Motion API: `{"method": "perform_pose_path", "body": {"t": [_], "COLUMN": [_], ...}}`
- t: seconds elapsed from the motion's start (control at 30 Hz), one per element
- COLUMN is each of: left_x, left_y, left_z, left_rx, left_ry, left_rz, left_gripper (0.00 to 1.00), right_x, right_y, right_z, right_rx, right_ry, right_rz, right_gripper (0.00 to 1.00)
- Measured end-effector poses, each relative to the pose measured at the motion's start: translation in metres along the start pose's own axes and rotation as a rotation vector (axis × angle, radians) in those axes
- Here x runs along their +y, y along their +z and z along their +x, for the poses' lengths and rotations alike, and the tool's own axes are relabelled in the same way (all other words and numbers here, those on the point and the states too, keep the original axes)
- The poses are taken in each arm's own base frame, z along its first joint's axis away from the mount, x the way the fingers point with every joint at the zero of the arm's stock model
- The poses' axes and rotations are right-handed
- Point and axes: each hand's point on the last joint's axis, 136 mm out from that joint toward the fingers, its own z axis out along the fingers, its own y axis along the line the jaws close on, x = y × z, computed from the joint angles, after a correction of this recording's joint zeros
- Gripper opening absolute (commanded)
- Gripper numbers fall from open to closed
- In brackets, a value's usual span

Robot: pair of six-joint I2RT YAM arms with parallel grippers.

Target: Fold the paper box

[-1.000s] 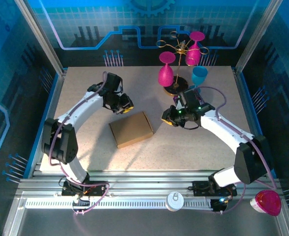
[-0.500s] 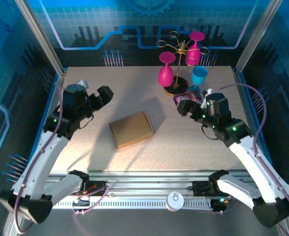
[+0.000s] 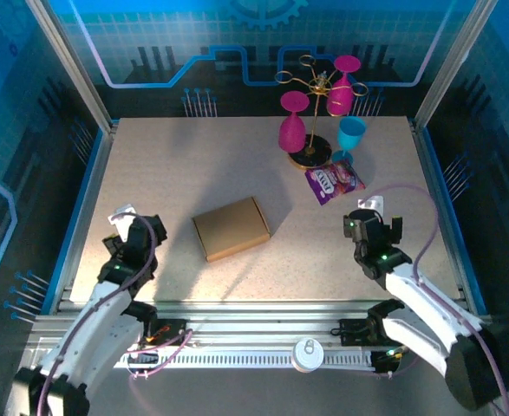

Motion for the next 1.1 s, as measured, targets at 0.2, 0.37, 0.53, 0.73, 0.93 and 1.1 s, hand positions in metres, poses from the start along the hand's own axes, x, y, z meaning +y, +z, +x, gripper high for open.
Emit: {"method": "perform_pose_path", "body": {"t": [0.2,0.37,0.53,0.73,0.93,1.1], "left_x": [-0.01,-0.025,-0.05,-0.072,-0.085,-0.109], "left_y": [0.042,0.071,0.091,0.1,0.095,0.102], "left_z": [0.032,0.029,0.011,-0.01,-0.012,-0.003], "left_rx": [0.078,0.093,0.028,-0.099,-0.202,-0.139], "left_ry": [0.101,0.08,0.01,-0.059,-0.068,0.016], "left_rz": [0.045,0.123,0.247,0.362,0.439,0.485], "left_gripper": [0.99,0.99,0.99,0.99,0.99,0.99], "right_x": [0.026,0.046,0.051,0.068,0.068,0.08], "right_y": [0.038,0.059,0.073,0.077,0.068,0.065], "right_z": [0.003,-0.008,-0.03,-0.029,-0.023,-0.009], "right_rx": [-0.003,-0.066,-0.164,-0.237,-0.328,-0.326], "right_ry": [-0.083,-0.083,-0.01,0.02,0.043,-0.004], "right_rz": [-0.043,-0.136,-0.201,-0.297,-0.308,-0.327], "right_gripper": [1.0,1.0,1.0,1.0,1.0,1.0]}}
